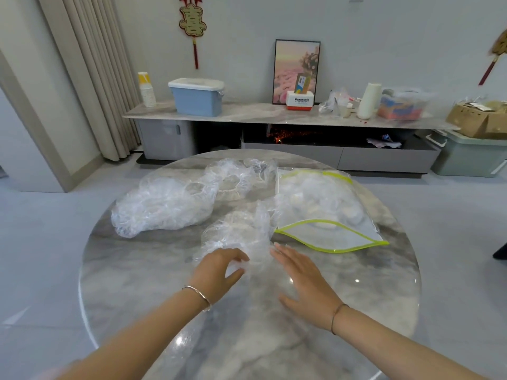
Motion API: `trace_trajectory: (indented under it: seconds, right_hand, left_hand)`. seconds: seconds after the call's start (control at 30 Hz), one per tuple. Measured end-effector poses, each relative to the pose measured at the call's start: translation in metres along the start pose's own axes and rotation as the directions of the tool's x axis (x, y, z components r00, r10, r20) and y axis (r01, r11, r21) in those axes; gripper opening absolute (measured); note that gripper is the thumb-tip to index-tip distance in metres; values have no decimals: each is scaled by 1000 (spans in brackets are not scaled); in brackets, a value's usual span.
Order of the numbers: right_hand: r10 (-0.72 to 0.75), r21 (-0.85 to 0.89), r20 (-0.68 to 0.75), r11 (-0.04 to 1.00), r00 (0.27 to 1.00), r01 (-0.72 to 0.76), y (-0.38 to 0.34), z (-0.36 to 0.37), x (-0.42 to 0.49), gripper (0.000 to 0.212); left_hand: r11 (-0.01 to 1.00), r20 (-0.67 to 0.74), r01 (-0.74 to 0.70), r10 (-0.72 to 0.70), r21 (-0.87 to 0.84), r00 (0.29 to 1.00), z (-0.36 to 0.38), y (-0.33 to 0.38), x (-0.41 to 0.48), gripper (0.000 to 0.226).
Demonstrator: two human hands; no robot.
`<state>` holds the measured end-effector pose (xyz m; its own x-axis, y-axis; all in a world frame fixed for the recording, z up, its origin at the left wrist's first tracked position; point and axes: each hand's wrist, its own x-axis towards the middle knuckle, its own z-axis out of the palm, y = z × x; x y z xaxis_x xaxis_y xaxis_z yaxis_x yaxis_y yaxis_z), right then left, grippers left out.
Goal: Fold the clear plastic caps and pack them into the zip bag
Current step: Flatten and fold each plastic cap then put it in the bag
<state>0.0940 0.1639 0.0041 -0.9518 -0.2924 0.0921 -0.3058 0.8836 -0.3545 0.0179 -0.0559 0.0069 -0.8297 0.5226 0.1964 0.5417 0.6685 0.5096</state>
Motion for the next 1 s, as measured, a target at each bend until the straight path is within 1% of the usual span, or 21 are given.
trace_trajectory:
  seconds: [0.07, 0.1, 0.17, 0.2, 0.23, 0.27, 0.3, 0.33, 0.37, 0.4, 0.47, 0.5, 0.57, 0.67, 0.7, 0.77, 0.83, 0.87, 0.93, 0.97, 1.0]
  right_hand:
    - [-80, -60, -58, 995, 995, 76, 6, 3, 0, 86]
    - [-122, -93, -86, 989, 989, 114, 10, 5, 0, 81]
    - [-200, -184, -103, 966, 974, 179, 21, 8, -1, 54]
    - [-220, -215, -101, 957, 970, 195, 26, 10, -2, 38]
    - [-191, -182, -83, 968, 978, 173, 30, 9, -4, 24]
    - [-143, -117, -75, 984, 987, 134, 31, 8, -7, 15]
    - [-68, -16, -62, 998, 996, 67, 30, 6, -11, 17]
    - [22, 126, -25, 992, 999, -19, 29, 5, -17, 20]
    - [108, 280, 13, 954, 994, -108, 28, 4, -21, 17]
    - [171, 415, 33, 894, 985, -169, 27, 4, -26, 14]
    - [271, 598, 78, 757, 960, -262, 26, 4, -30, 13]
    - [314, 644, 99, 703, 944, -301, 27, 5, -31, 12]
    - [398, 667, 127, 644, 909, -375, 29, 4, -31, 11]
    - [492, 656, 116, 615, 863, -438, 31, 6, -32, 11]
    - [517, 639, 114, 616, 848, -461, 32, 8, -32, 12]
    - [544, 544, 121, 663, 830, -514, 34, 9, -33, 18]
    - [547, 376, 115, 748, 829, -546, 34, 9, -34, 26]
    - [543, 314, 95, 779, 834, -543, 33, 9, -34, 30]
    - [514, 266, -15, 829, 858, -492, 32, 10, -36, 40]
    - [479, 249, -93, 860, 873, -446, 31, 11, -38, 44]
    - [434, 225, -167, 891, 885, -395, 30, 12, -39, 45]
  left_hand:
    - [988, 62, -154, 156, -33, 986, 4, 9, -6, 22]
    - [974, 93, -223, 226, -44, 970, 7, 12, -9, 25]
    - [957, 152, -283, 289, -56, 945, 13, 16, -15, 32]
    - [960, 187, -273, 280, -62, 942, 16, 16, -18, 37]
    - [966, 228, -251, 259, -61, 939, 18, 16, -21, 46]
    - [973, 280, -224, 228, -46, 932, 20, 14, -24, 60]
    - [980, 335, -201, 194, -17, 922, 21, 11, -27, 76]
    - [981, 383, -191, 170, 17, 908, 23, 9, -30, 88]
    - [980, 415, -193, 156, 47, 896, 24, 7, -32, 96]
    - [978, 422, -198, 152, 67, 894, 26, 6, -33, 98]
    - [980, 386, -188, 150, 64, 910, 31, 5, -33, 89]
    - [985, 360, -168, 139, 50, 923, 32, 6, -33, 81]
    - [996, 318, -93, 87, 4, 944, 33, 10, -33, 65]
    - [999, 266, -11, 20, -36, 964, 36, 18, -34, 49]
    - [998, 236, 24, -11, -52, 972, 38, 19, -34, 39]
    - [989, 210, 118, -98, -88, 973, 43, 19, -31, 15]
    - [974, 210, 219, -203, -59, 957, 43, 19, -29, 10]
    - [967, 217, 256, -249, -6, 944, 41, 20, -28, 8]
    - [954, 206, 267, -291, 135, 934, 39, 22, -28, 28]
    - [958, 164, 215, -247, 191, 955, 40, 24, -29, 38]
    - [972, 92, 132, -152, 196, 984, 41, 27, -29, 43]
